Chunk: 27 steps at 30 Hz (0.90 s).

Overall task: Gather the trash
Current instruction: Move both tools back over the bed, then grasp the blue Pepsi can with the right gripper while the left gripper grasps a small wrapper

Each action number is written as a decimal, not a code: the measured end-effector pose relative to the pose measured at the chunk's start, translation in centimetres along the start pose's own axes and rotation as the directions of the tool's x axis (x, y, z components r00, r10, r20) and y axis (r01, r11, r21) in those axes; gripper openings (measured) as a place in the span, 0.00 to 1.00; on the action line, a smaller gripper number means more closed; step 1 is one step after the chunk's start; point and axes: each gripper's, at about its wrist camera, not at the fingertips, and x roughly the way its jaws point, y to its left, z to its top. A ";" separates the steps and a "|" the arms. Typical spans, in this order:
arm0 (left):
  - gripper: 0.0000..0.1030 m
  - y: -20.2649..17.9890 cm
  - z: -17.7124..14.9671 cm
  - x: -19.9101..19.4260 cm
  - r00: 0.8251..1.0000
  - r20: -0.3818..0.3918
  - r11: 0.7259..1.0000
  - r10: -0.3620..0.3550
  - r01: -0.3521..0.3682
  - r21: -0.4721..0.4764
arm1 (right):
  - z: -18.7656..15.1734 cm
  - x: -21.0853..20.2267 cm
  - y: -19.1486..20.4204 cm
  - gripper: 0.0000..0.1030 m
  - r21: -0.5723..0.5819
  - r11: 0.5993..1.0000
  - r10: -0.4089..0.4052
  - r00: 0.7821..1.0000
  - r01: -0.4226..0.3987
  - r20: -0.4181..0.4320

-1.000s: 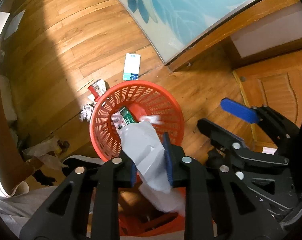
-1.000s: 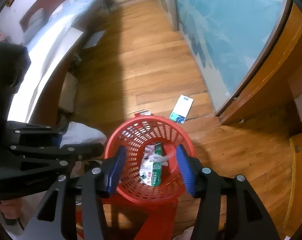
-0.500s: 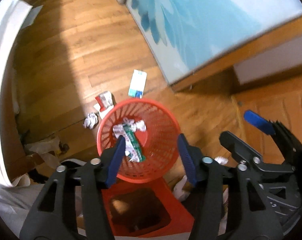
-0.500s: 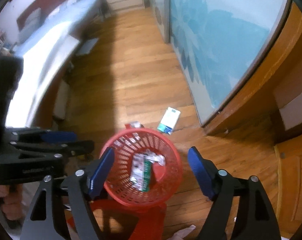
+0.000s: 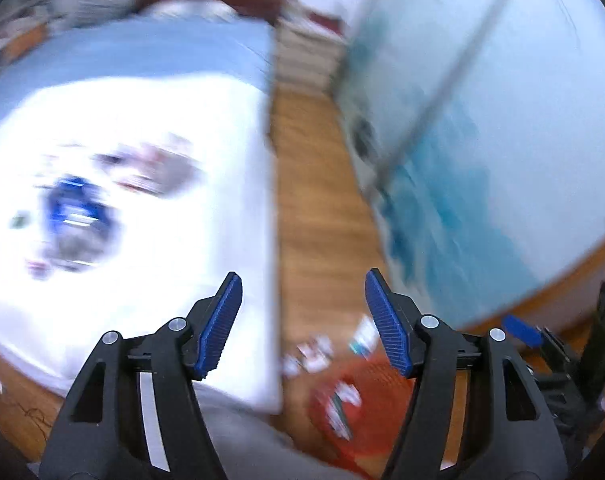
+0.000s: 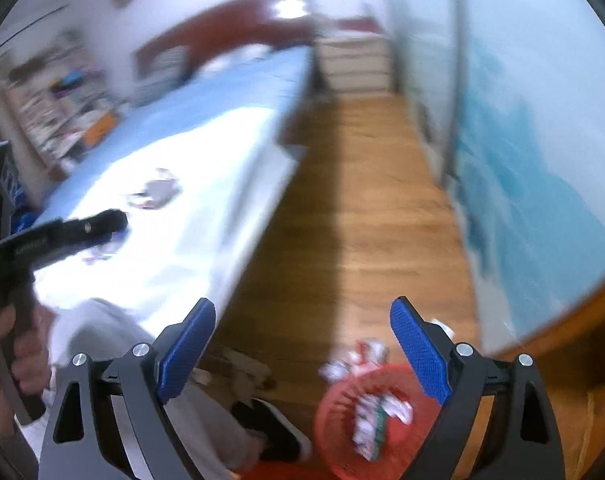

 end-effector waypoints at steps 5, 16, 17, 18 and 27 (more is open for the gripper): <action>0.67 10.6 -0.6 -4.6 0.979 0.151 0.986 0.135 -0.117 -0.122 | 2.6 2.0 8.7 0.86 -0.094 0.990 0.111 0.993 -0.108 0.027; 0.67 23.7 -2.2 0.8 0.982 0.123 0.978 0.140 -0.119 -0.169 | 4.8 9.6 23.2 0.86 -0.215 0.955 0.204 0.979 -0.205 -0.028; 0.67 23.9 -1.9 1.7 0.986 0.107 0.979 0.124 -0.105 -0.172 | 4.9 10.3 23.7 0.86 -0.210 0.956 0.202 0.979 -0.204 -0.032; 0.67 24.3 -1.6 2.4 0.991 0.101 0.981 0.092 -0.073 -0.182 | 5.0 11.1 24.4 0.86 -0.204 0.957 0.200 0.979 -0.204 -0.040; 0.13 26.0 -1.6 5.0 0.998 0.002 0.966 0.062 -0.059 -0.251 | 7.0 19.9 27.1 0.86 -0.191 0.961 0.178 0.976 -0.199 -0.124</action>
